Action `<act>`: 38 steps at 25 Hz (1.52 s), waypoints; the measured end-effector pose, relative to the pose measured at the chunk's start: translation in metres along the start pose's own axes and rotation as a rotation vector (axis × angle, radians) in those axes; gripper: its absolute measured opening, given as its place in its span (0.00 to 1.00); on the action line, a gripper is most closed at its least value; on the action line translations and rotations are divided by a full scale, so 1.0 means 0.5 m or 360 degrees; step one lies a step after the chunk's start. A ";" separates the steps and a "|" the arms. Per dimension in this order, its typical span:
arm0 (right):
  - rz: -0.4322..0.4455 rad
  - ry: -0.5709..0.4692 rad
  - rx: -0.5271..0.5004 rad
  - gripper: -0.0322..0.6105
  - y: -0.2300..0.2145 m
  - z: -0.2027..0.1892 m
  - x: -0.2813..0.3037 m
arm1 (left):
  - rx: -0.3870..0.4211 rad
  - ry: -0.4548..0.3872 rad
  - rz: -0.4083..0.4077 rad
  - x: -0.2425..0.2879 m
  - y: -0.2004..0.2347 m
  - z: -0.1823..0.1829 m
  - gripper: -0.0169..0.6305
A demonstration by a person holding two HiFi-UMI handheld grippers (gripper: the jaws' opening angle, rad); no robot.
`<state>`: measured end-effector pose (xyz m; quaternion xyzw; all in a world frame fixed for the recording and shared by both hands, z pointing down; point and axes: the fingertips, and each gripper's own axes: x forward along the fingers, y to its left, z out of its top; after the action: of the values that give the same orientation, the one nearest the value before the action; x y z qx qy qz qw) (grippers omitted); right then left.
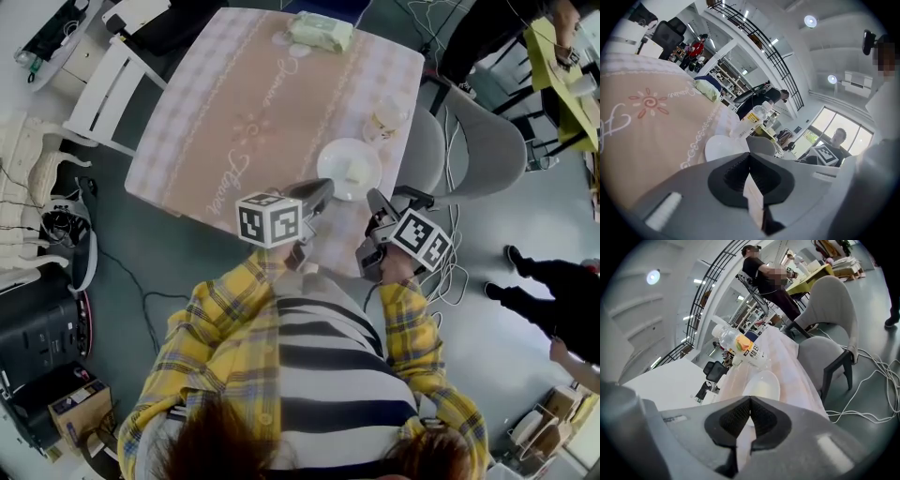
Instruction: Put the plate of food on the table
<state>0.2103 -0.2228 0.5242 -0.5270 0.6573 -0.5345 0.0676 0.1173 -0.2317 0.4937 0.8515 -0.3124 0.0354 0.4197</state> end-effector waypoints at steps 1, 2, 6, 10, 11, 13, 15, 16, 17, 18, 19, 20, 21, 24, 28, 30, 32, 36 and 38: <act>0.0006 0.0000 -0.0017 0.05 0.004 -0.001 0.000 | 0.0002 -0.0006 -0.0001 -0.003 -0.002 0.000 0.02; 0.0012 0.0000 -0.0026 0.05 0.008 -0.004 0.000 | 0.0005 -0.0015 -0.0003 -0.006 -0.004 0.001 0.02; 0.0028 0.0005 -0.0038 0.05 0.020 -0.026 -0.005 | -0.0004 -0.0033 -0.0008 -0.021 -0.004 -0.001 0.02; -0.0002 -0.0021 -0.0137 0.05 0.025 -0.038 -0.017 | -0.0012 0.0024 -0.0012 -0.031 -0.001 -0.021 0.02; -0.0015 -0.0033 -0.0183 0.05 0.029 -0.039 -0.019 | -0.0008 0.0037 -0.0019 -0.033 -0.001 -0.025 0.02; -0.0040 -0.0055 -0.0259 0.05 0.036 -0.043 -0.020 | 0.0004 0.0045 -0.0033 -0.041 -0.003 -0.029 0.02; -0.0061 -0.0072 -0.0306 0.05 0.042 -0.057 -0.022 | 0.0013 0.0035 -0.0040 -0.056 -0.001 -0.033 0.02; -0.0071 -0.0080 -0.0332 0.05 0.047 -0.066 -0.023 | 0.0015 0.0028 -0.0042 -0.065 0.000 -0.034 0.02; -0.0083 -0.0086 -0.0365 0.05 0.052 -0.075 -0.026 | 0.0017 0.0021 -0.0043 -0.075 0.001 -0.035 0.02; -0.0096 -0.0092 -0.0406 0.05 0.057 -0.084 -0.030 | 0.0018 0.0014 -0.0046 -0.085 0.001 -0.036 0.02; -0.0111 -0.0100 -0.0451 0.05 0.061 -0.092 -0.035 | 0.0022 0.0009 -0.0049 -0.095 0.000 -0.037 0.02; -0.0125 -0.0108 -0.0496 0.05 0.067 -0.099 -0.039 | 0.0028 0.0005 -0.0049 -0.106 -0.001 -0.038 0.02; -0.0136 -0.0113 -0.0531 0.05 0.073 -0.107 -0.043 | 0.0036 0.0003 -0.0047 -0.117 -0.001 -0.040 0.02; -0.0150 -0.0114 -0.0607 0.05 0.093 -0.137 -0.056 | 0.0043 0.0008 -0.0049 -0.147 -0.002 -0.052 0.02; -0.0169 -0.0124 -0.0712 0.05 0.116 -0.177 -0.077 | 0.0057 0.0021 -0.0071 -0.182 -0.013 -0.077 0.02; -0.0176 -0.0127 -0.0745 0.05 0.123 -0.198 -0.090 | 0.0066 0.0030 -0.0084 -0.198 -0.021 -0.091 0.02; -0.0182 -0.0130 -0.0756 0.05 0.128 -0.217 -0.102 | 0.0076 0.0040 -0.0100 -0.213 -0.029 -0.103 0.02; -0.0185 -0.0131 -0.0755 0.05 0.135 -0.254 -0.124 | 0.0090 0.0055 -0.0120 -0.242 -0.041 -0.124 0.02; -0.0193 -0.0131 -0.0758 0.05 0.138 -0.272 -0.135 | 0.0095 0.0061 -0.0128 -0.256 -0.045 -0.135 0.02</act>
<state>0.1081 -0.0940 0.4961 -0.5877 0.7286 -0.3458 -0.0639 0.0407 -0.1076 0.4802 0.8747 -0.2686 0.0441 0.4010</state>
